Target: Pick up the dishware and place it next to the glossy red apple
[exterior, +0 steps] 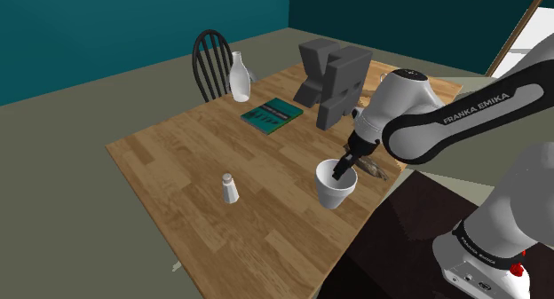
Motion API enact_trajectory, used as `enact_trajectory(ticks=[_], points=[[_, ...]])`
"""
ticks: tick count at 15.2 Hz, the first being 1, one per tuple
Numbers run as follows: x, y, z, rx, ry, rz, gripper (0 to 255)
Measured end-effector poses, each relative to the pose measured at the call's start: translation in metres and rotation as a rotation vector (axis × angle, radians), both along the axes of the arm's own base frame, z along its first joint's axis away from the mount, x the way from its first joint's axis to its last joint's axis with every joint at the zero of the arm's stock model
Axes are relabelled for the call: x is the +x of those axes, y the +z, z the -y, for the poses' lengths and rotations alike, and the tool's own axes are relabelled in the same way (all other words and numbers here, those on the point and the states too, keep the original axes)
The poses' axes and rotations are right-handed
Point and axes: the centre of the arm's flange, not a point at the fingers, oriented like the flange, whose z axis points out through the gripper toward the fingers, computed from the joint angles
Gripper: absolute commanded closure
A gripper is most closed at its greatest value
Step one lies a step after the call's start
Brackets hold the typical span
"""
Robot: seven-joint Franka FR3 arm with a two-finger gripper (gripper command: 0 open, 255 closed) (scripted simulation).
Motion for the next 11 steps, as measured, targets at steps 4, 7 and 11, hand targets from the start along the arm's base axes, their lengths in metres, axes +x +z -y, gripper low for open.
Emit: enact_trajectory(ticks=[4, 7, 11], points=[[0.0000, 0.0000, 0.0000, 0.000, 0.000, 0.000, 255], [0.0004, 0.0007, 0.0001, 0.001, -0.001, 0.002, 255], [0.0002, 0.0008, 0.0001, 0.001, -0.001, 0.003, 255]])
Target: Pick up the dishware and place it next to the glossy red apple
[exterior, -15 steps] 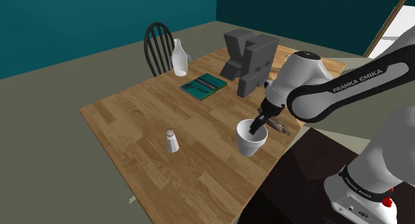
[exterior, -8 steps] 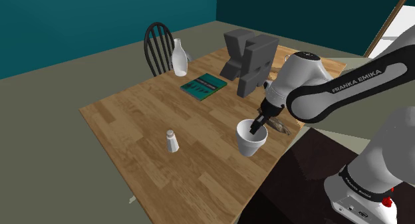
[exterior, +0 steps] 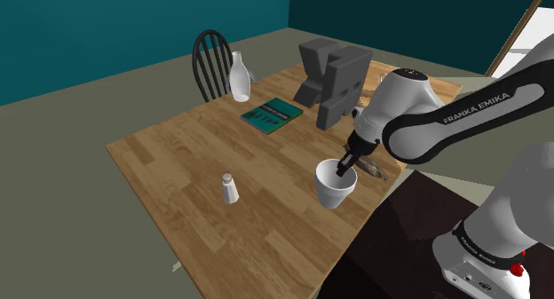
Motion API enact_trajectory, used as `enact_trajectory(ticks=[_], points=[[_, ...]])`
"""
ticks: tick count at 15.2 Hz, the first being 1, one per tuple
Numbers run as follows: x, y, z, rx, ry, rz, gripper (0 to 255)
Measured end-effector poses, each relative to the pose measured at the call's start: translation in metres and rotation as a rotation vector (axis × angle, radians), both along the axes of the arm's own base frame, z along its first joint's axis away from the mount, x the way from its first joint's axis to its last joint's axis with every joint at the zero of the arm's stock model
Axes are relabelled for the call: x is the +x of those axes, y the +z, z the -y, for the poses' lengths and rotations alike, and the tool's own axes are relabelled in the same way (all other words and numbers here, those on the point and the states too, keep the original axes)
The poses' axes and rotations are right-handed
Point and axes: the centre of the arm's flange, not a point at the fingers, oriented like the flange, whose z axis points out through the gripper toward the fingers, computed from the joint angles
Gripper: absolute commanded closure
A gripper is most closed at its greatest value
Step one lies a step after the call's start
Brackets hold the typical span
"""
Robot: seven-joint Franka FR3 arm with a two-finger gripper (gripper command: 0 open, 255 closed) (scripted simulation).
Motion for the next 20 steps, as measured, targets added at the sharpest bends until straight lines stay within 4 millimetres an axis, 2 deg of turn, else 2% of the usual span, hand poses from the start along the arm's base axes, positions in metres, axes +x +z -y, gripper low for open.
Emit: enact_trajectory(ticks=[4, 20], points=[[0.001, 0.010, 0.000, -0.001, 0.001, -0.002, 255], [0.001, 0.094, -0.001, -0.001, 0.000, -0.002, 255]])
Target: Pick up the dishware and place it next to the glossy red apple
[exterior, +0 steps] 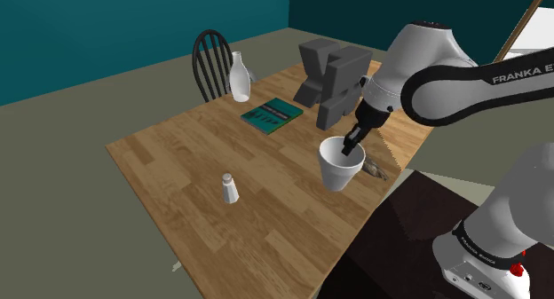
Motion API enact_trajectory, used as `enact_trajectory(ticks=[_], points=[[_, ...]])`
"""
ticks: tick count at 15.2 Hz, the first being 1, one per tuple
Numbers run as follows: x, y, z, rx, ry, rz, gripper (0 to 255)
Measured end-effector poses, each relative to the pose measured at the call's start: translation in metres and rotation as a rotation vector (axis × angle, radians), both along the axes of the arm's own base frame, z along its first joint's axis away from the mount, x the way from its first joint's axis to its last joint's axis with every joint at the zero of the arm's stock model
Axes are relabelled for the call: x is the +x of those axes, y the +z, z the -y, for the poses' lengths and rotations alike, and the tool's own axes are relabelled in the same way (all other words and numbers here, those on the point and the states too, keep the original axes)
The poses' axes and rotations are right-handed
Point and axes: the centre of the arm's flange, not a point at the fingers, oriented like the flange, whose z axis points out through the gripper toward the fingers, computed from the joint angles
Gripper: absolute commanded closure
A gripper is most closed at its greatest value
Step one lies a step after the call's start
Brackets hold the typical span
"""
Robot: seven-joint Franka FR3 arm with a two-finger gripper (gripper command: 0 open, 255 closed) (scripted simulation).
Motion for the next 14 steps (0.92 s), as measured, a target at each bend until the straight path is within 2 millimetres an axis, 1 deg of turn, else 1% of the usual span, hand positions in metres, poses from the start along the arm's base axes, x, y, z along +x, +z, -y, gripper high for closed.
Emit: enact_trajectory(ticks=[11, 14], points=[[-0.001, 0.057, 0.002, 0.000, 0.000, 0.000, 255], [-0.001, 0.073, 0.000, 0.000, 0.000, 0.000, 255]])
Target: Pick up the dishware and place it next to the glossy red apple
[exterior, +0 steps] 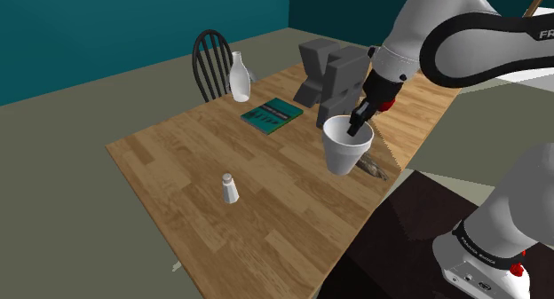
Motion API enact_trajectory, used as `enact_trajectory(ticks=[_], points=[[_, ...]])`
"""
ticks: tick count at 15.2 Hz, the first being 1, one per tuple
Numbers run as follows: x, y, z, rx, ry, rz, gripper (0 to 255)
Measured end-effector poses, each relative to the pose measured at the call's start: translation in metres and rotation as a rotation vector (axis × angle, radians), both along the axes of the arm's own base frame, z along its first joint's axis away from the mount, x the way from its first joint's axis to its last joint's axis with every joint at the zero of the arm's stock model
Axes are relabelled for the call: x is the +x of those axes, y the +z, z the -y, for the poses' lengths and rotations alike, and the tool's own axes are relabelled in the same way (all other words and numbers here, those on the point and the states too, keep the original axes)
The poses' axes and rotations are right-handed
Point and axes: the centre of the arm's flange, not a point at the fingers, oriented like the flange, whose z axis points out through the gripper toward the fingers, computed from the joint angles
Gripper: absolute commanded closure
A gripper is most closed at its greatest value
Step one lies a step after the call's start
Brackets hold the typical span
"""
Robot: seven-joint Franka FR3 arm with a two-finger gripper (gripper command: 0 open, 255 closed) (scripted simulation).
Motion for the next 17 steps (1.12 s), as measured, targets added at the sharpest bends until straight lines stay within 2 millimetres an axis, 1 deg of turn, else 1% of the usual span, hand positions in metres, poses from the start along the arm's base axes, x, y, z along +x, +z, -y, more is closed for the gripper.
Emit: enact_trajectory(ticks=[7, 8, 9, 10, 12, 17], points=[[0.000, 0.035, 0.000, 0.000, 0.000, 0.000, 255], [0.001, 0.038, 0.007, 0.000, 0.000, 0.000, 255], [0.002, 0.039, 0.016, 0.000, -0.001, 0.000, 255], [0.004, 0.037, 0.027, 0.000, -0.001, 0.000, 255], [0.006, 0.039, 0.056, 0.000, -0.002, -0.001, 255], [0.011, 0.039, 0.118, 0.000, -0.002, 0.000, 255]])
